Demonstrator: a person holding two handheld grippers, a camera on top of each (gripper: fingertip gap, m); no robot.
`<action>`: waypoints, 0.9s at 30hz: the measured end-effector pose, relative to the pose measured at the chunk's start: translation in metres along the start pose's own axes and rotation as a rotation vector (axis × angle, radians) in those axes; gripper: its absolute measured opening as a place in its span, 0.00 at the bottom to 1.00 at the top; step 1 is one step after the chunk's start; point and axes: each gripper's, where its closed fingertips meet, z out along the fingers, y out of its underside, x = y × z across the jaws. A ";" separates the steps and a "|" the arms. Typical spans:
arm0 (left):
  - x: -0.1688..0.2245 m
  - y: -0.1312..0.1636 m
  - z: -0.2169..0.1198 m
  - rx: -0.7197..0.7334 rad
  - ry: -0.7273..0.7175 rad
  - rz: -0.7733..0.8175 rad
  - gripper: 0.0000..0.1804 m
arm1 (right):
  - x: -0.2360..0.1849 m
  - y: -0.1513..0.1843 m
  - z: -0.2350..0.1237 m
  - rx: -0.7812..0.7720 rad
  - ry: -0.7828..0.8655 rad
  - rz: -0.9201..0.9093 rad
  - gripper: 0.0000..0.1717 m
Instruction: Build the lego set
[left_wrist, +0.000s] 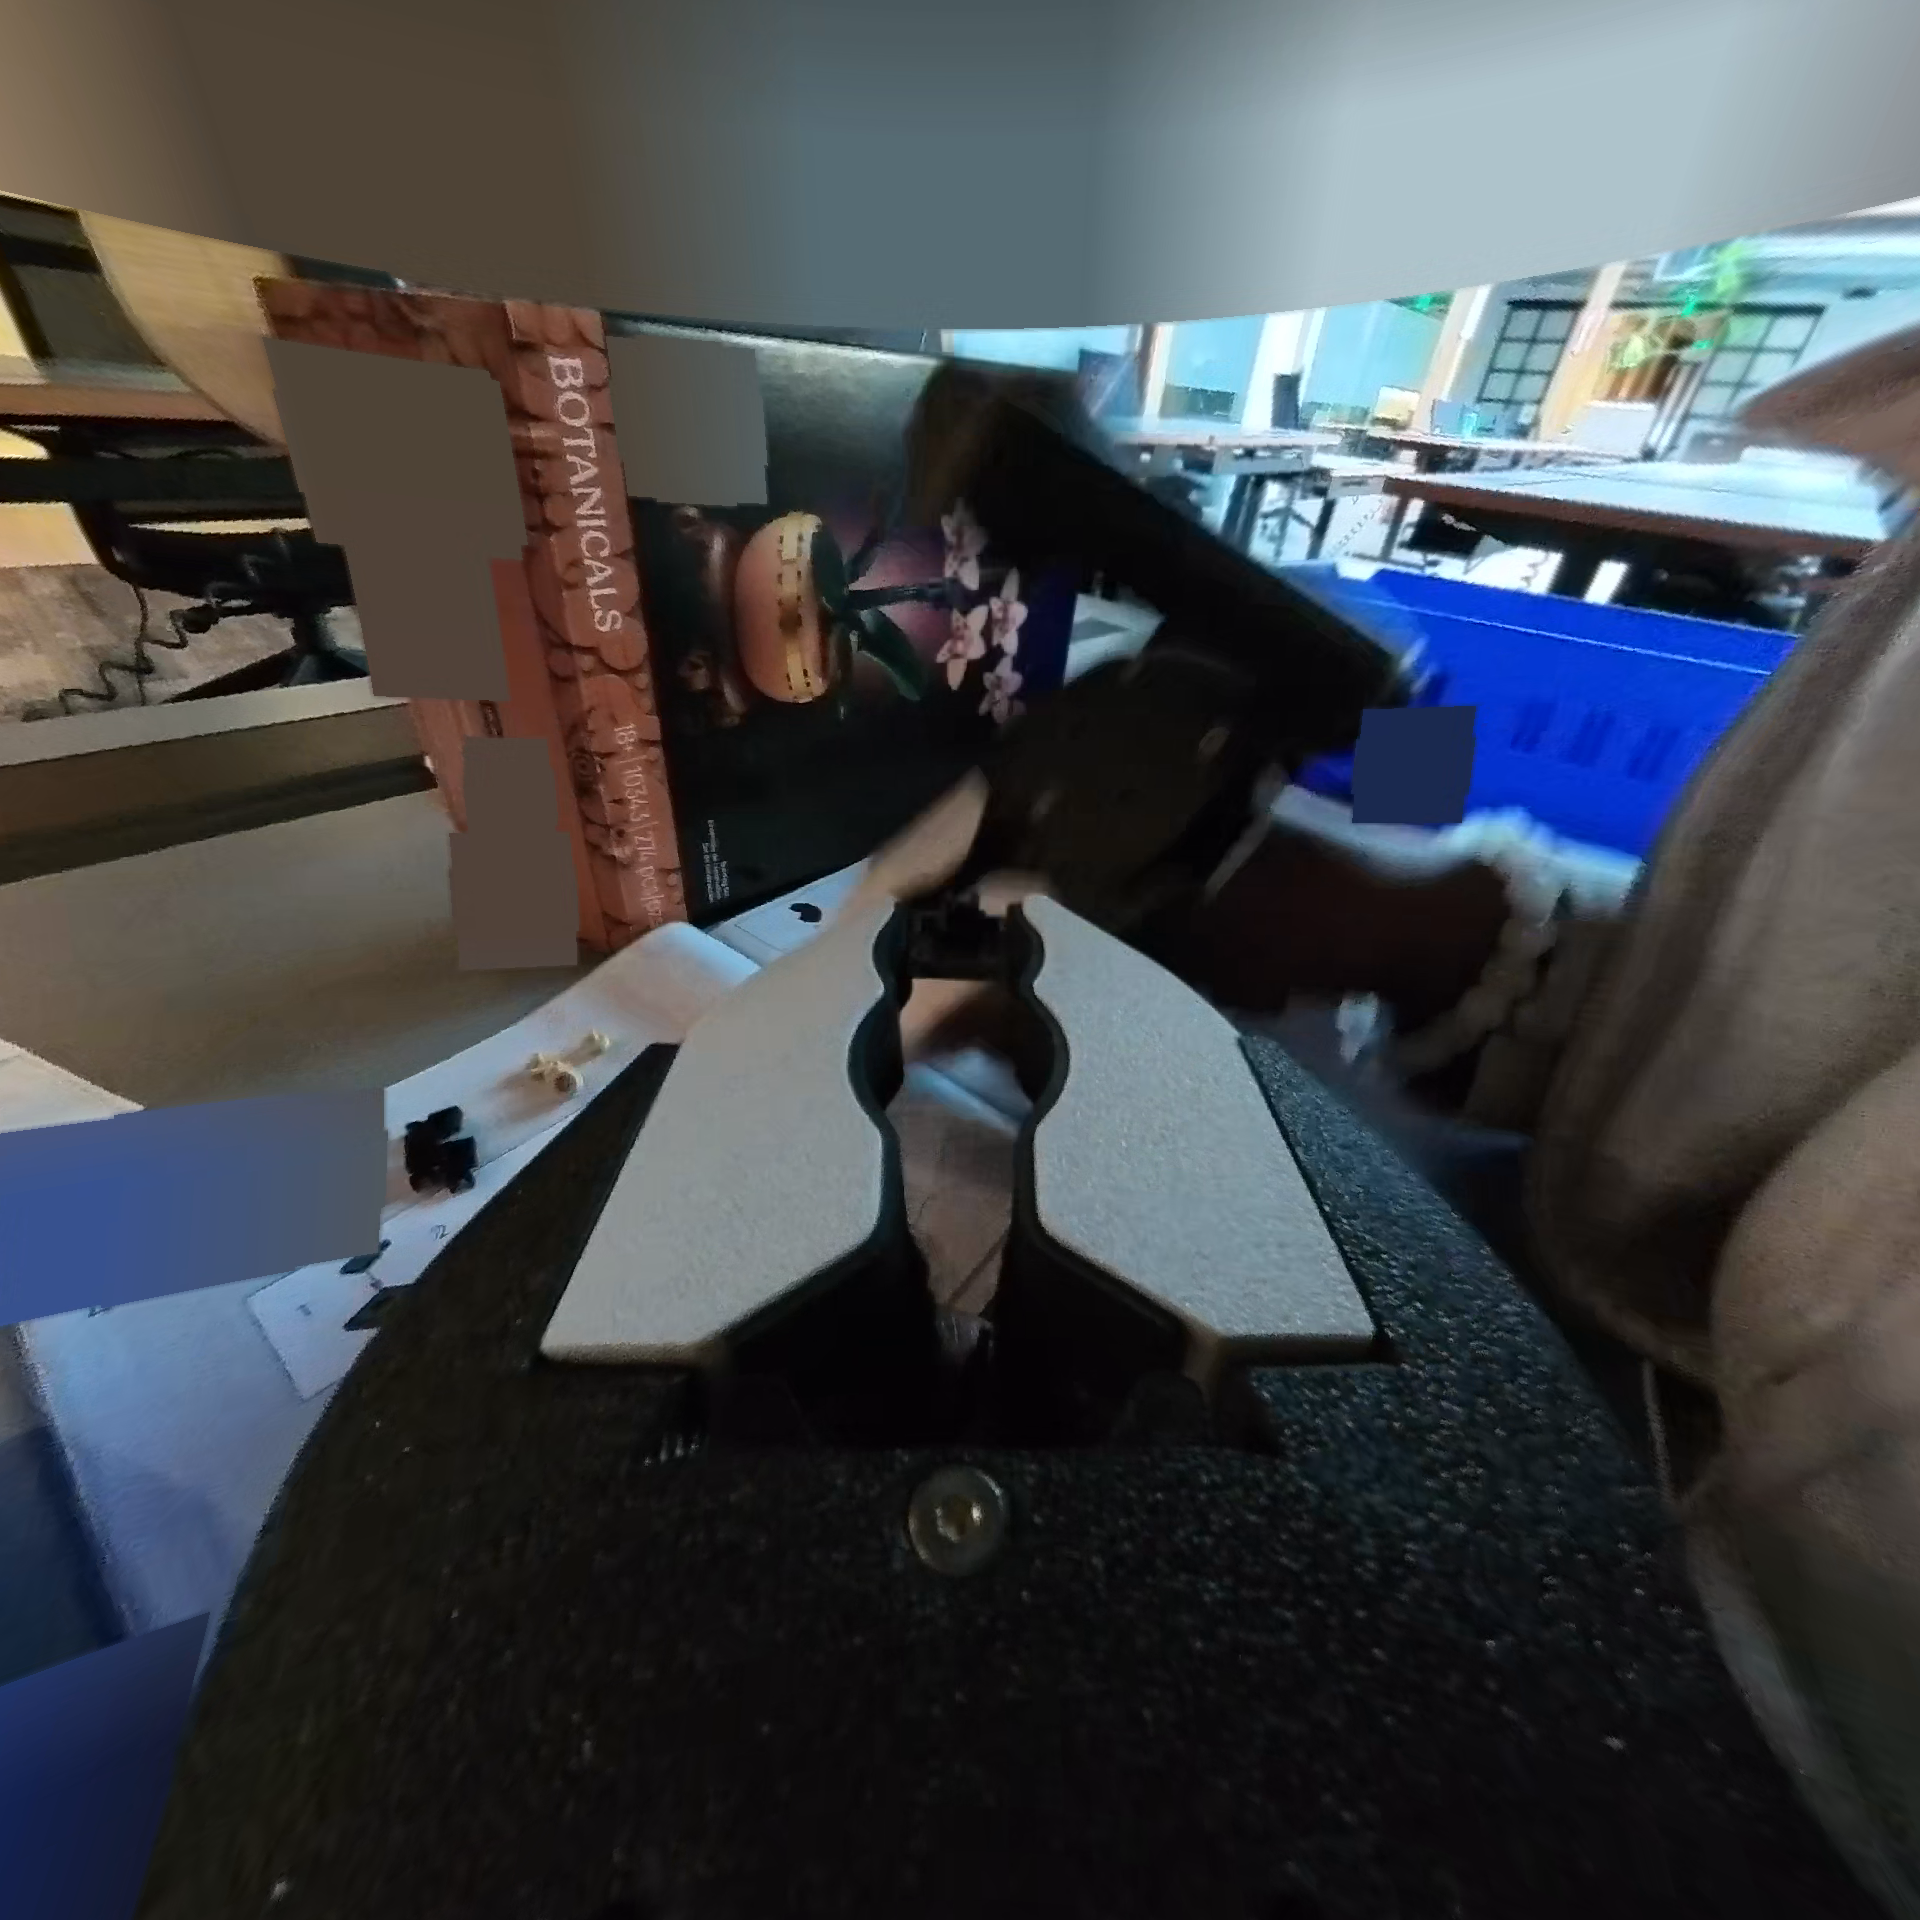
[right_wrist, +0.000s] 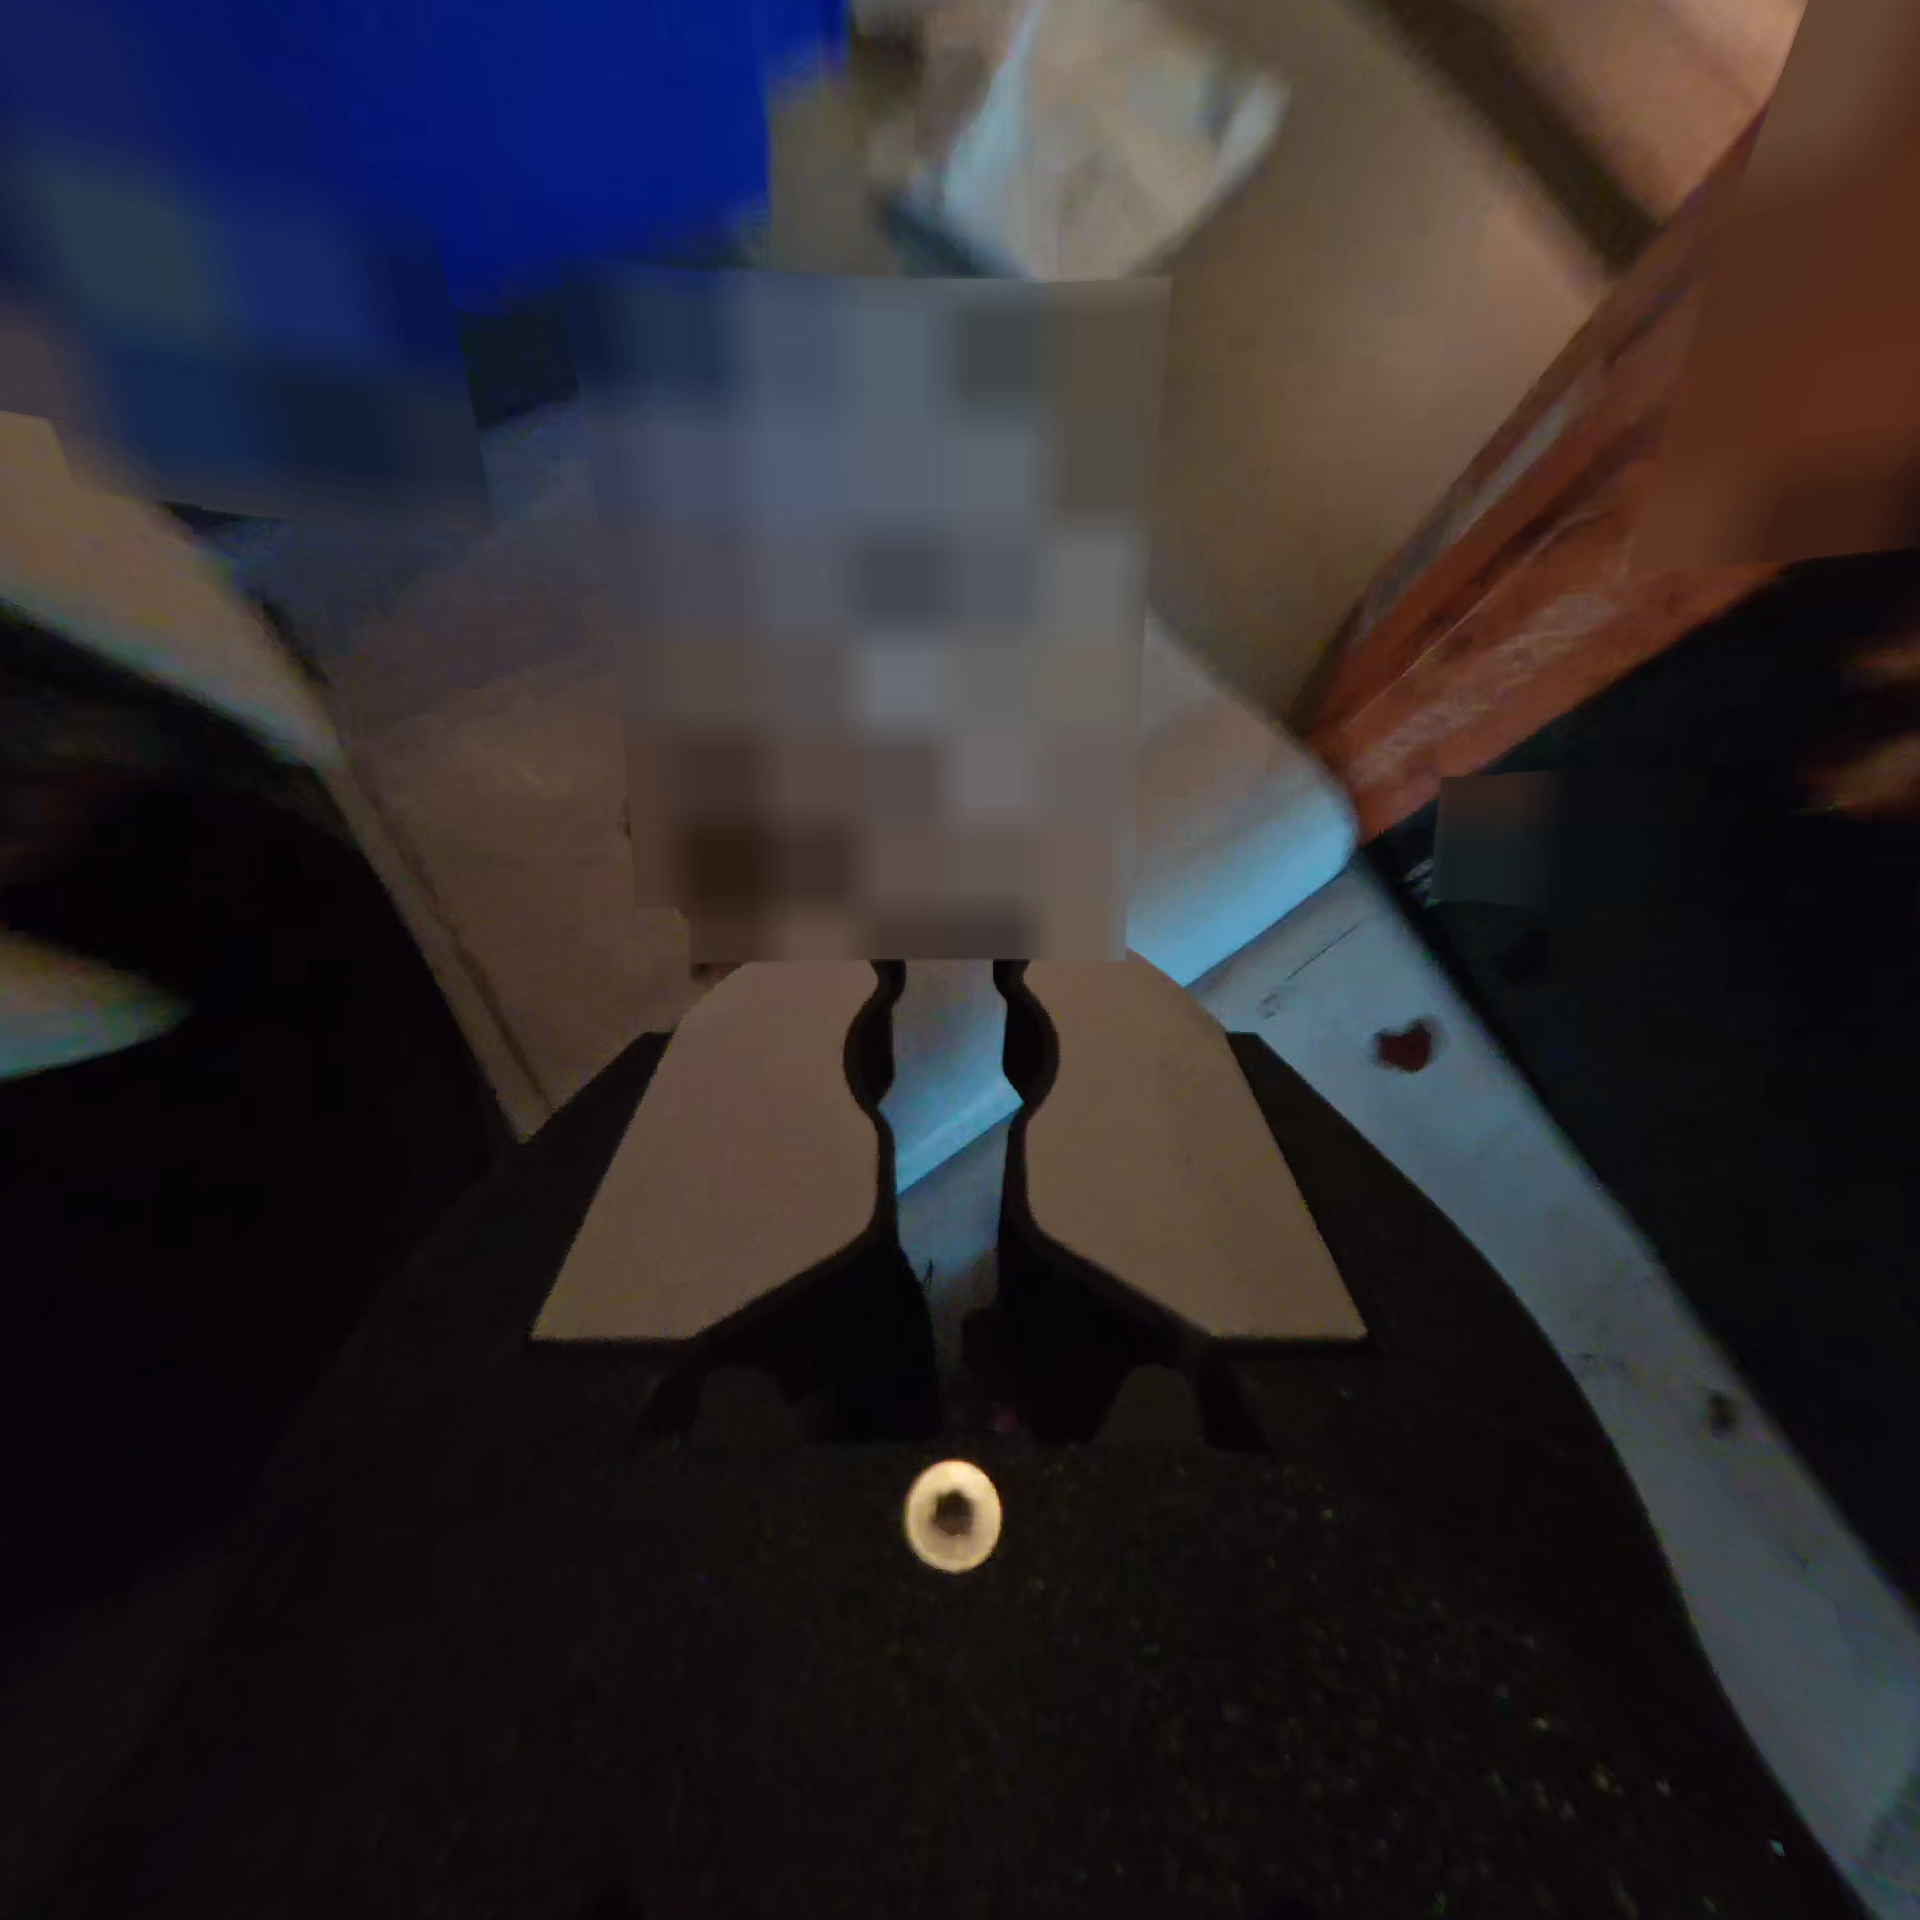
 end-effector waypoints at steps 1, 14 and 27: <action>0.000 0.000 0.000 0.000 0.002 0.002 0.09 | -0.001 -0.010 -0.011 0.050 -0.037 0.010 0.08; 0.033 -0.019 -0.010 0.160 0.131 0.192 0.09 | -0.072 -0.046 -0.115 0.189 -0.955 0.445 0.07; 0.046 -0.019 -0.013 0.173 0.167 0.269 0.09 | -0.092 -0.047 -0.116 0.154 -1.111 0.652 0.02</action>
